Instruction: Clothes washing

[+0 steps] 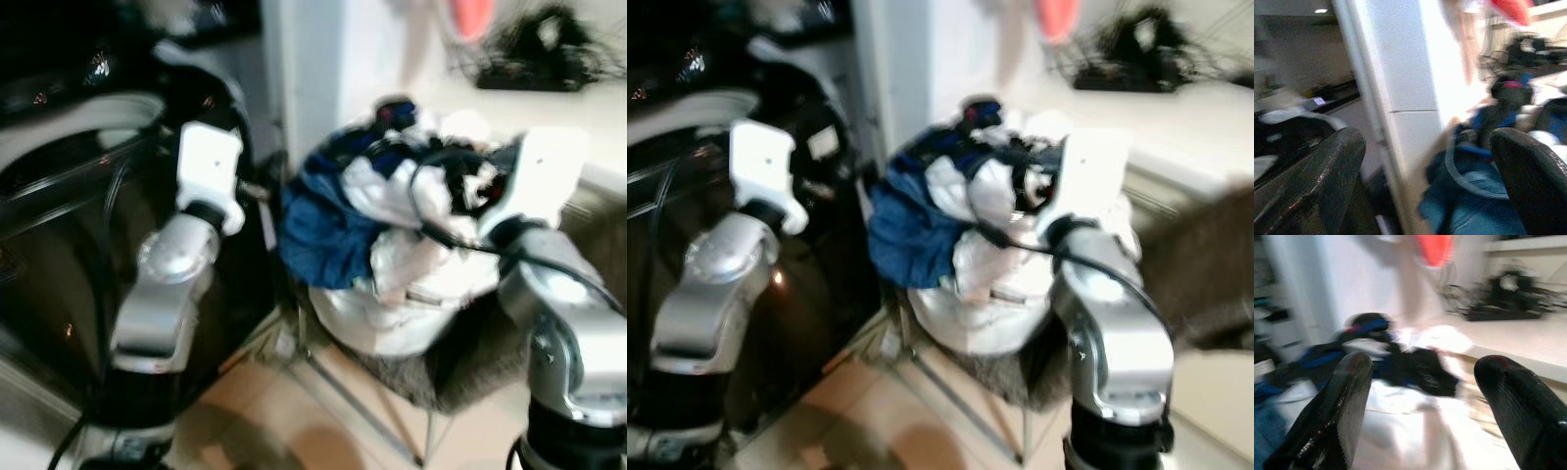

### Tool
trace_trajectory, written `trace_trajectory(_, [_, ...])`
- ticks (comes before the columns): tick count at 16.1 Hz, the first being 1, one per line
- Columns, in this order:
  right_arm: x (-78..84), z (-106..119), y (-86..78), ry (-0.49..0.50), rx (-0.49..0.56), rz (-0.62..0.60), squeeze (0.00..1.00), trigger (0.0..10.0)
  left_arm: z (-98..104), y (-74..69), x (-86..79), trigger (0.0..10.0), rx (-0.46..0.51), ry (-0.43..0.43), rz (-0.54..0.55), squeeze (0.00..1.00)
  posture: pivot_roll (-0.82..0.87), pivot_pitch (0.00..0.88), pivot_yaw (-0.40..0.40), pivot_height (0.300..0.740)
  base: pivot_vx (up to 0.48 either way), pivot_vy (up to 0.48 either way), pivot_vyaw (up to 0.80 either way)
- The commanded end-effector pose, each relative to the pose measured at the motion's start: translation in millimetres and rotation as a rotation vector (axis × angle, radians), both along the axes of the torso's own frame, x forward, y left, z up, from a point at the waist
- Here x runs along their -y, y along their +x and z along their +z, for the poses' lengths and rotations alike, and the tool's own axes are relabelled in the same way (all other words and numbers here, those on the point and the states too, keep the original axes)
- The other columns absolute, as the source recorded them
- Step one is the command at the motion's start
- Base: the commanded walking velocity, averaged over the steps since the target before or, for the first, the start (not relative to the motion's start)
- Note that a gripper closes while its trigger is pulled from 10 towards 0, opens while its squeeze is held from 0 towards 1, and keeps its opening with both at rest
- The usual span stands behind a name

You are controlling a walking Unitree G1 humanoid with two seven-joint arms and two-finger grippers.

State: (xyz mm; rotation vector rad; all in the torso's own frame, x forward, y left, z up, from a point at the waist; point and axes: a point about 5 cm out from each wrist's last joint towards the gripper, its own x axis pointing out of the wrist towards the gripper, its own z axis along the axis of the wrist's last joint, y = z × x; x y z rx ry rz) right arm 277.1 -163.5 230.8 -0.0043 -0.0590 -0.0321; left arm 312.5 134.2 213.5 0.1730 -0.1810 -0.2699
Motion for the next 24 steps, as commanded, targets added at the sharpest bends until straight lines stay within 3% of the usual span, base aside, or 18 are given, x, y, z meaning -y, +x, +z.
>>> trace_trajectory(1, [-2.0, 4, -1.6, -0.012, 0.019, 0.005, 0.0, 10.0, 0, 2.2, -5.9, 10.0, 0.002, 0.038, 0.037, 0.0, -0.04, 0.0, 0.02, 0.74, 0.0, 0.0, -0.76])
trace_trajectory(3, [-0.9, -1, -1.3, -0.096, -0.008, 0.012, 0.0, 10.0, -7, 1.7, -12.1, 10.0, -0.022, 0.02, 0.093, 0.0, -0.04, 0.0, 0.019, 0.74, 0.0, -0.48, 0.0])
trace_trajectory(5, [-2.2, -4, -0.2, -0.089, -0.01, 0.032, 0.0, 10.0, -14, -2.7, -21.0, 10.0, -0.048, -0.038, 0.14, 0.0, -0.03, 0.0, 0.009, 0.74, 0.0, 0.0, 0.0])
trace_trajectory(8, [-16.3, -5, 2.2, -0.104, -0.016, 0.153, 0.0, 10.0, -12, -9.6, -23.1, 10.0, -0.022, 0.008, 0.115, 0.0, -0.01, 0.0, -0.009, 0.74, 0.082, 0.0, 0.27])
trace_trajectory(12, [-29.2, -2, 0.9, -0.087, 0.011, 0.22, 0.0, 10.0, -9, -11.5, -23.1, 10.0, -0.016, 0.004, 0.104, 0.0, 0.0, 0.0, -0.005, 0.74, 0.308, 0.0, 0.8])
trace_trajectory(15, [-27.8, -3, 0.8, -0.077, 0.02, 0.201, 0.0, 10.0, -8, -11.0, -20.5, 10.0, -0.018, 0.02, 0.081, 0.0, -0.01, 0.0, 0.004, 0.74, 0.331, 0.0, 0.8])
trace_trajectory(21, [-17.4, 0, -3.7, -0.003, 0.048, 0.131, 0.0, 10.0, -9, -9.4, -17.1, 10.0, -0.03, 0.019, 0.048, 0.0, -0.03, 0.0, 0.026, 0.74, 0.331, 0.0, 0.0])
trace_trajectory(24, [-15.9, 6, -7.3, -0.008, 0.069, 0.115, 0.0, 10.0, -11, -9.2, -15.6, 10.0, -0.039, 0.012, 0.034, 0.0, -0.04, 0.0, 0.035, 0.74, 0.333, 0.0, -0.8])
